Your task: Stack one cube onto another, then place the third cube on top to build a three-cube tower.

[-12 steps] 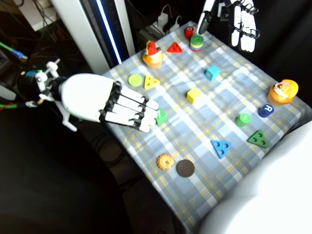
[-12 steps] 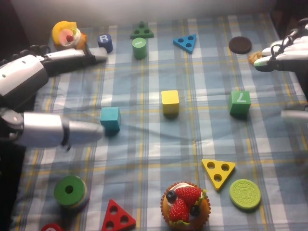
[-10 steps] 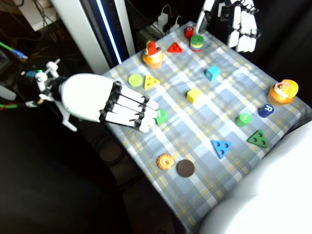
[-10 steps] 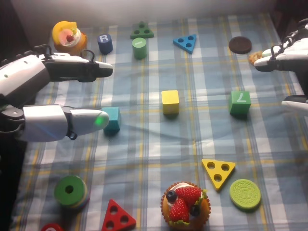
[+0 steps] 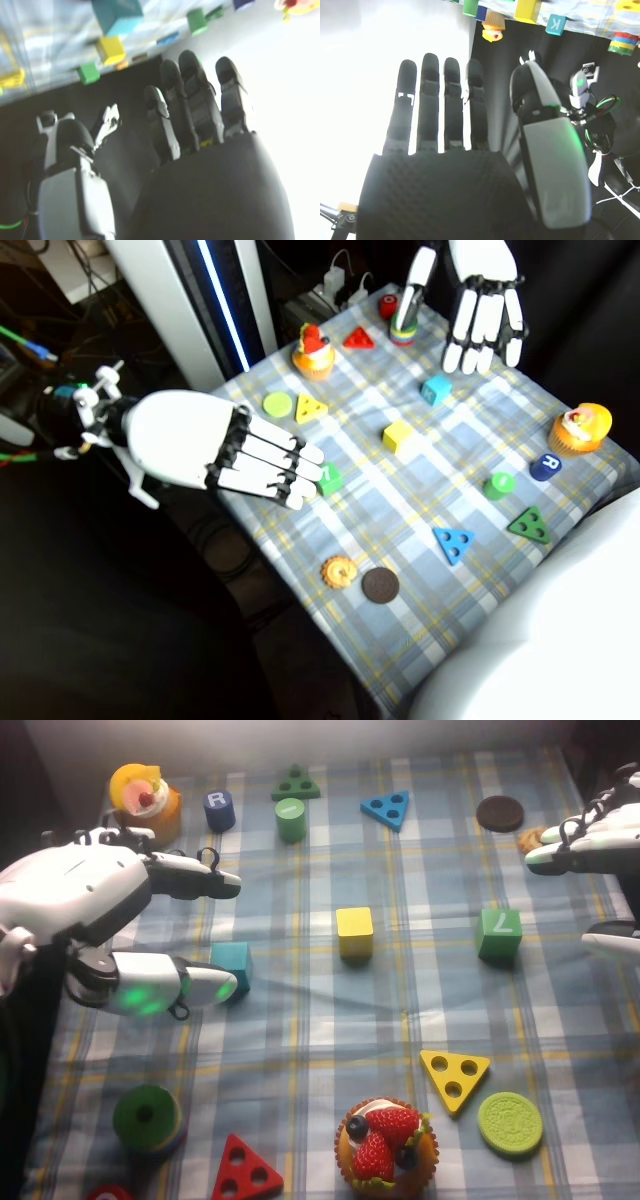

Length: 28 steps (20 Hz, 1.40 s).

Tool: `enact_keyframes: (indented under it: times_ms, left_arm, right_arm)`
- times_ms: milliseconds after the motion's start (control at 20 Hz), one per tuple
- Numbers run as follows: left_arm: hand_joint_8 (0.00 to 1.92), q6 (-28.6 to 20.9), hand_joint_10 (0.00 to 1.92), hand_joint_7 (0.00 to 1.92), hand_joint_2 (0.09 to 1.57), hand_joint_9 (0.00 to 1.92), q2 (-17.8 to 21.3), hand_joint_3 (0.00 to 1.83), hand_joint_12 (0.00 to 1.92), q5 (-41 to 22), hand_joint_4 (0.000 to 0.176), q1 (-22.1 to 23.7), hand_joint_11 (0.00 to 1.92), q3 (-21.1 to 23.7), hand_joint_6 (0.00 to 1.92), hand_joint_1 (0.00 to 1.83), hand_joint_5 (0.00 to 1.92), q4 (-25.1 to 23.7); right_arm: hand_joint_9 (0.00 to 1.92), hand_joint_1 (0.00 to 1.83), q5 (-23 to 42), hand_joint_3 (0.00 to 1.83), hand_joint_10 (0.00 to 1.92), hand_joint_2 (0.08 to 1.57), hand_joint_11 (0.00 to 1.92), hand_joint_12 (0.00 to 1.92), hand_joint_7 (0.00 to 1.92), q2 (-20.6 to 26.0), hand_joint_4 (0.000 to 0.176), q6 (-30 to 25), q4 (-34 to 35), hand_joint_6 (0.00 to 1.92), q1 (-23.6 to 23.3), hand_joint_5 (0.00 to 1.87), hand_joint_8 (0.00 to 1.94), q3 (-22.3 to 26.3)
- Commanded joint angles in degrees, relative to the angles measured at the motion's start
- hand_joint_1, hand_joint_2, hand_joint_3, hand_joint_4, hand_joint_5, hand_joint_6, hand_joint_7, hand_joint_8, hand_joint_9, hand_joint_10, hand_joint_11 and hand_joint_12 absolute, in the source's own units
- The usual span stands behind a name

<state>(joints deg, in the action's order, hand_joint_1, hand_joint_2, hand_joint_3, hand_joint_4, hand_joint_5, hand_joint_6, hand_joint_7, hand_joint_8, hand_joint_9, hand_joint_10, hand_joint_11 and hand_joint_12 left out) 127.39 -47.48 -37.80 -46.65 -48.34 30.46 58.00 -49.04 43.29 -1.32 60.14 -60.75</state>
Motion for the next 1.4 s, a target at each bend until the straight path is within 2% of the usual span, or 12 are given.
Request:
enact_keyframes:
  times_ms: [0,200,550,750,800,900,950,1050,1150,1200,1250,1350]
  left_arm:
    - [0.01,2.4,0.01,0.60,0.94,0.51,-1.1,0.00,0.30,-3.2,0.176,1.2,0.03,-0.6,0.01,0.73,0.59,-0.3]
    - [0.02,9.5,0.01,0.71,0.91,0.59,-3.6,0.00,0.31,0.2,0.171,2.9,0.06,-3.1,0.01,0.81,0.67,3.7]
    - [0.01,11.2,0.02,0.73,0.96,0.63,-5.1,0.01,0.31,2.2,0.173,3.9,0.10,-4.9,0.01,0.80,0.70,4.8]
    - [0.01,15.0,0.01,0.76,1.01,0.66,-6.8,0.01,0.31,4.2,0.146,5.2,0.12,-6.4,0.01,0.78,0.76,6.5]
    - [0.02,15.2,0.02,0.80,1.01,0.69,-7.2,0.01,0.32,4.9,0.127,5.4,0.14,-6.9,0.01,0.80,0.78,6.7]
    - [0.01,16.7,0.01,0.85,1.03,0.71,-7.5,0.00,0.32,5.5,0.104,5.6,0.13,-7.4,0.01,0.81,0.84,7.7]
    - [0.01,17.3,0.01,0.86,1.03,0.71,-7.6,0.00,0.31,5.8,0.110,5.6,0.13,-7.5,0.01,0.81,0.85,7.9]
    - [0.01,17.4,0.02,0.91,1.02,0.75,-7.9,0.00,0.31,6.2,0.095,5.6,0.13,-7.8,0.01,0.84,0.90,8.1]
    - [0.01,17.4,0.02,0.96,1.03,0.80,-8.1,0.00,0.32,6.3,0.107,5.6,0.14,-8.0,0.01,0.82,0.96,8.4]
    - [0.01,17.4,0.01,0.98,1.08,0.82,-8.2,0.00,0.33,6.3,0.162,5.6,0.14,-8.2,0.74,0.97,0.99,8.4]
    - [0.01,17.4,0.01,0.98,1.12,0.81,-8.4,0.01,0.33,6.3,0.173,5.7,0.13,-8.2,1.00,0.98,0.93,8.5]
    - [0.00,17.4,0.01,0.98,1.15,0.79,-8.6,0.00,0.32,6.4,0.176,5.7,0.12,-8.6,1.11,0.97,0.89,8.8]
  right_arm:
    - [0.52,0.74,6.7,0.00,0.01,1.27,0.11,1.02,0.55,0.0,0.000,-0.5,0.9,0.00,-0.9,0.55,0.00,-0.1]
    - [0.54,0.72,6.7,0.00,0.02,1.27,0.14,1.03,0.57,-0.1,0.000,-0.5,0.7,0.00,-0.9,0.55,0.01,-0.1]
    - [0.56,0.72,6.4,0.00,0.01,1.27,0.15,1.03,0.57,-0.2,0.000,-0.5,0.5,0.00,-0.9,0.55,0.00,-0.2]
    - [0.56,0.75,6.4,0.00,0.01,1.28,0.14,1.03,0.57,-0.2,0.000,-0.5,0.4,0.00,-0.9,0.55,0.00,-0.3]
    - [0.57,0.74,6.4,0.00,0.01,1.28,0.16,1.03,0.58,-0.3,0.000,-0.5,0.3,0.00,-0.9,0.55,0.00,-0.3]
    - [0.60,0.70,6.2,0.00,0.01,1.29,0.21,0.98,0.60,-0.3,0.000,-0.5,0.1,0.00,-0.9,0.56,0.00,-0.3]
    - [0.61,0.71,6.2,0.00,0.01,1.29,0.22,0.98,0.60,-0.3,0.000,-0.5,0.1,0.00,-0.9,0.56,0.00,-0.3]
    - [0.59,0.74,6.1,0.00,0.00,1.28,0.19,0.97,0.59,-0.3,0.000,-0.5,0.1,0.00,-0.9,0.55,0.00,-0.3]
    - [0.60,0.72,6.1,0.00,0.00,1.28,0.19,0.96,0.59,-0.3,0.000,-0.5,0.1,0.00,-0.9,0.54,0.00,-0.3]
    - [0.61,0.72,6.1,0.00,0.01,1.29,0.20,0.97,0.60,-0.3,0.000,-0.5,0.1,0.00,-0.9,0.55,0.00,-0.3]
    - [0.61,0.72,6.1,0.00,0.01,1.29,0.20,0.96,0.61,-0.3,0.000,-0.5,0.1,0.00,-0.9,0.54,0.01,-0.3]
    - [0.62,0.69,6.1,0.00,0.01,1.30,0.22,0.96,0.61,-0.3,0.000,-0.5,0.1,0.00,-0.9,0.53,0.00,-0.3]
